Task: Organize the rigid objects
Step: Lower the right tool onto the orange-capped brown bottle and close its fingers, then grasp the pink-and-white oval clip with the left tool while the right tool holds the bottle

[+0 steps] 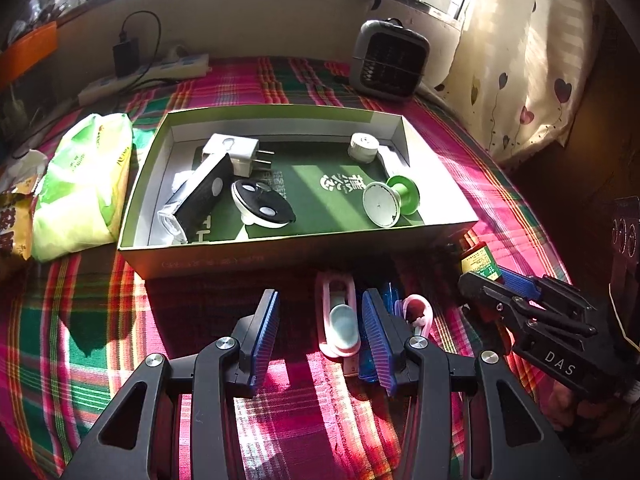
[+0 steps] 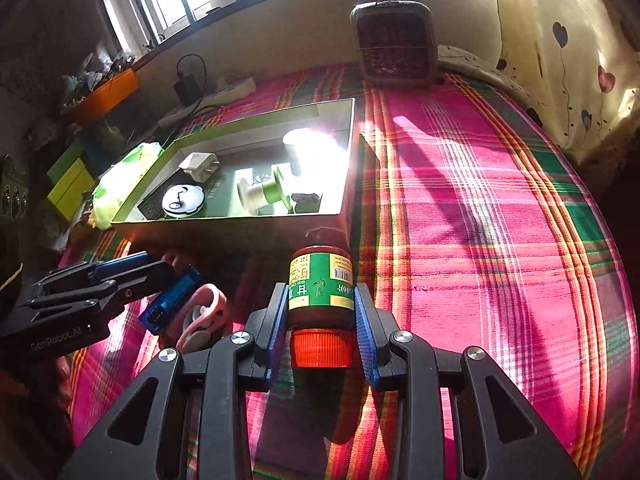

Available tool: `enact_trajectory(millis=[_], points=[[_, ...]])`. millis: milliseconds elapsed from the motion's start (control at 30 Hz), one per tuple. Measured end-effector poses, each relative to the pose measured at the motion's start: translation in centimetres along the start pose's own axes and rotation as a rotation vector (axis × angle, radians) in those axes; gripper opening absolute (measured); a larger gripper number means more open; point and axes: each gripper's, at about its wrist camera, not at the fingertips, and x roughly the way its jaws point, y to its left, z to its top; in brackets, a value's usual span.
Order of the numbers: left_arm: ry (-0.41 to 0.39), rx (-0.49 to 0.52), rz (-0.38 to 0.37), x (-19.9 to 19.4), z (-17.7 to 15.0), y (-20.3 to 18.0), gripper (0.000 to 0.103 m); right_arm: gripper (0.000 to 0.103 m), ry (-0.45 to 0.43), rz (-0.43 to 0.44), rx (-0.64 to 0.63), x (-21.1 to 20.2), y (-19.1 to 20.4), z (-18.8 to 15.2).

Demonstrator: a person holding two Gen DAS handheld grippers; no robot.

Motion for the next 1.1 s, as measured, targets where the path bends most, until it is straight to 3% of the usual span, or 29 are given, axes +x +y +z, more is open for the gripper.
enact_trajectory(millis=[200, 767, 1100], points=[[0.026, 0.014, 0.05, 0.9, -0.2, -0.2, 0.042, 0.033, -0.001, 0.001, 0.001, 0.0, 0.0, 0.0], [-0.015, 0.016, 0.043, 1.0, -0.1, 0.2, 0.041, 0.033, -0.002, -0.007, -0.005, 0.1, 0.1, -0.1], [-0.028, -0.003, 0.051, 0.8, -0.2, 0.9, 0.025, 0.033, -0.002, -0.01, -0.008, 0.2, 0.1, 0.0]])
